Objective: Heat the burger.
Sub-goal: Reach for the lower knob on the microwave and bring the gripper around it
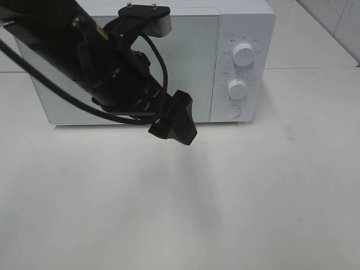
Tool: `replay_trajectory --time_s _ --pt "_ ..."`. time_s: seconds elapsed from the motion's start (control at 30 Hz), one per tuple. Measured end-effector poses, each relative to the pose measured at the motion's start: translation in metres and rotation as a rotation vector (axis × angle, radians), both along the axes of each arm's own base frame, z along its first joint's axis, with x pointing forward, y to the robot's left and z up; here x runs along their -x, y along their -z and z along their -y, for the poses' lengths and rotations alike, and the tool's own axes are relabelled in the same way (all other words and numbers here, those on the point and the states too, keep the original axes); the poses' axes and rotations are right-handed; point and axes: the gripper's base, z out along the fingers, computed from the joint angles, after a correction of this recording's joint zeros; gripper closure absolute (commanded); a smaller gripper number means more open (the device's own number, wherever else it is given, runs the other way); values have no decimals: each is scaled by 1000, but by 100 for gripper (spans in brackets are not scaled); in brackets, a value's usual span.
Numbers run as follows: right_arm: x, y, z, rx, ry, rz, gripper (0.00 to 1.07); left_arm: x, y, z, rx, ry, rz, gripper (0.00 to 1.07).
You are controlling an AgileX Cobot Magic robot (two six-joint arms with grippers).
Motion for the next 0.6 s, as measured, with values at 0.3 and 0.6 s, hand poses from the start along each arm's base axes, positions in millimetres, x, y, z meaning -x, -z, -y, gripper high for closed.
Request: replay_trajectory --time_s 0.3,0.6 --pt "0 0 0 0 0 0 32 4 -26 -44 -83 -106 -87 6" --pt "0 0 0 0 0 0 32 -11 -31 -127 -116 -349 -164 6"
